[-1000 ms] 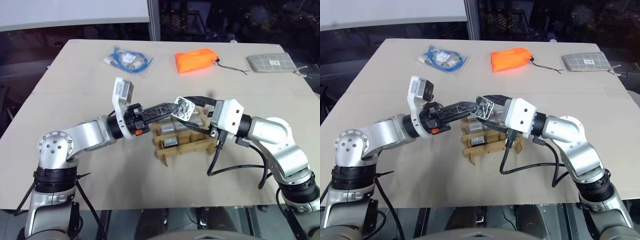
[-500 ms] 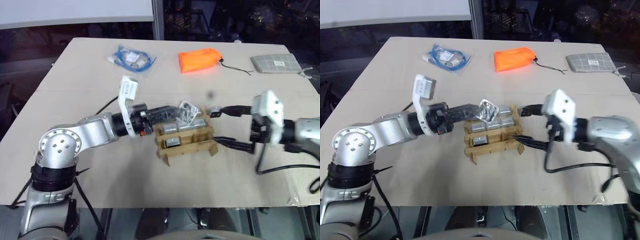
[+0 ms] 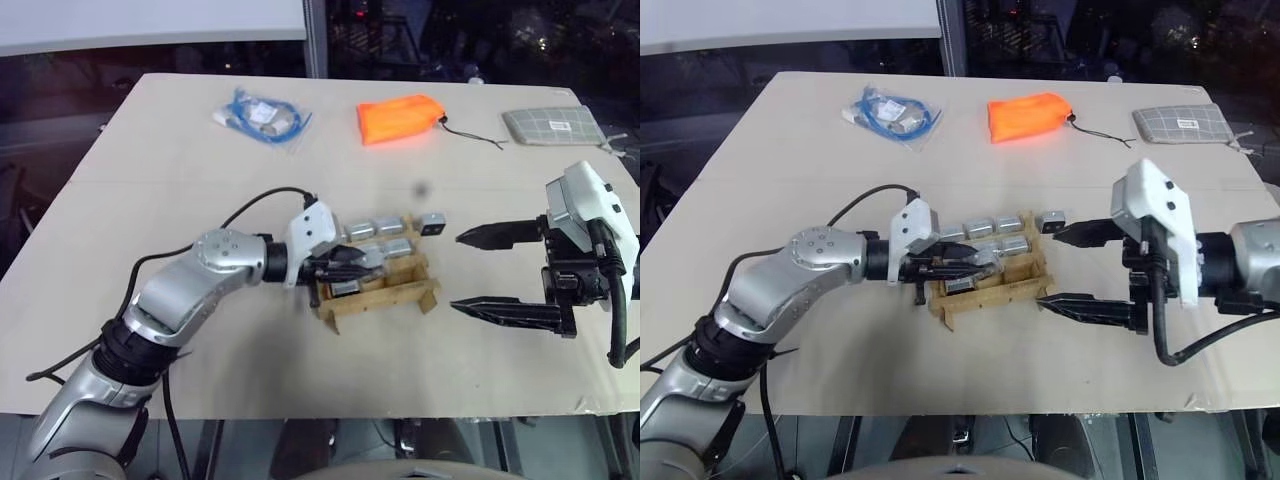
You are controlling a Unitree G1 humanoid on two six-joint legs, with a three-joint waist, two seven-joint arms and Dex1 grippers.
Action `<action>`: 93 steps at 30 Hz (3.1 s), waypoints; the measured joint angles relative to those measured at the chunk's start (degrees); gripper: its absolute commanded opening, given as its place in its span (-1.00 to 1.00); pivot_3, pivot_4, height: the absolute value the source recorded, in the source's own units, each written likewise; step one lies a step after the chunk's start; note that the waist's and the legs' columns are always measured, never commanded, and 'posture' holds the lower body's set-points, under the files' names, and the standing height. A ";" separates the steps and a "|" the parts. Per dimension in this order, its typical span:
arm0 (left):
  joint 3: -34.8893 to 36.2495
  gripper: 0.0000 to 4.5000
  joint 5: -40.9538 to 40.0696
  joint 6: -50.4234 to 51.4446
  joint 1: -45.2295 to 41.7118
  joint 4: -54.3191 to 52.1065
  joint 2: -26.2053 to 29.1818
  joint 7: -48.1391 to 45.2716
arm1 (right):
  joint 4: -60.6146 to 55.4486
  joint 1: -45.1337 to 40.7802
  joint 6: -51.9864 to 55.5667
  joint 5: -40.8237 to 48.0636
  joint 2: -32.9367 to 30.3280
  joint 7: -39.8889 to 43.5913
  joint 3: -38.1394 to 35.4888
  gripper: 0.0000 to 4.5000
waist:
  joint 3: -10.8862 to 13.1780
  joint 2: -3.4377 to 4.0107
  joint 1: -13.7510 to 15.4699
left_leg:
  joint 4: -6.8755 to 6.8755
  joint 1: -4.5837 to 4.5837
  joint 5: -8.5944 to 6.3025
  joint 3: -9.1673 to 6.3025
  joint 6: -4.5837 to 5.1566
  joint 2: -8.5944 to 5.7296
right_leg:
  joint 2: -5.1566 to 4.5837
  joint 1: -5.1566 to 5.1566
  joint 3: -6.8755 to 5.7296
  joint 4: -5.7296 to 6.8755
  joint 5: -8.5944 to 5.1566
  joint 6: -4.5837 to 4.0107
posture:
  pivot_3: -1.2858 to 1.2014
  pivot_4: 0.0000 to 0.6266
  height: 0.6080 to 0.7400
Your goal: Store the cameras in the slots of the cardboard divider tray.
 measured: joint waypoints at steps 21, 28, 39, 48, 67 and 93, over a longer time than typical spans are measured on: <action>-6.53 -0.70 9.19 14.39 -12.37 -3.19 0.59 -8.99 | -1.19 2.72 -2.69 0.61 -1.38 -3.28 0.09 0.97 | 0.01 -0.01 -0.18 | 0.22 -0.43 0.13 -0.27 -0.22 0.01 | 0.10 -0.20 -0.23 -0.05 0.01 0.04 | 0.03 -0.52 1.00; -6.99 -0.70 10.88 12.73 -10.01 -4.91 0.75 -9.33 | -1.14 2.88 -3.85 -0.70 -1.62 -2.64 0.09 0.97 | 0.00 -0.01 -0.18 | 0.25 -0.42 0.13 -0.26 -0.22 0.02 | 0.14 -0.22 -0.20 0.00 0.01 0.04 | 0.03 -0.52 1.00; -6.97 -0.23 13.93 8.15 -7.16 -4.92 0.56 -9.11 | -1.19 3.53 -3.92 -2.00 -2.13 -1.85 0.12 1.00 | -0.03 0.00 -0.16 | 0.64 -0.37 0.00 -0.26 0.00 0.06 | 0.14 -0.20 -0.16 0.42 0.00 0.03 | 0.03 -0.52 1.00; -8.40 0.98 15.85 7.88 -4.74 -2.35 -0.92 -10.41 | -1.17 3.52 -4.47 -2.89 -2.11 -1.30 0.15 1.00 | -0.02 0.01 0.16 | 0.91 -0.51 -0.01 -0.35 0.04 0.06 | 0.05 -0.20 -0.23 0.52 0.01 0.04 | 0.03 -0.52 1.00; 28.80 0.98 -9.90 13.77 -9.95 6.14 -2.30 -13.73 | 9.24 4.92 -19.23 -29.08 7.35 -0.21 13.63 1.00 | -0.01 -0.02 -0.35 | 0.98 -0.53 0.14 -0.33 -0.21 0.02 | 0.09 -0.26 -0.24 0.60 0.01 0.06 | 0.03 -0.52 1.00; 45.47 0.98 -22.77 12.77 9.83 -0.29 12.17 -18.56 | 89.51 -28.20 -66.96 -69.67 34.55 24.51 30.20 1.00 | 0.21 0.21 -1.80 | 0.91 -0.50 0.16 -0.27 -0.26 0.02 | 0.12 -0.29 -0.24 0.62 0.02 0.03 | 0.03 -0.52 1.00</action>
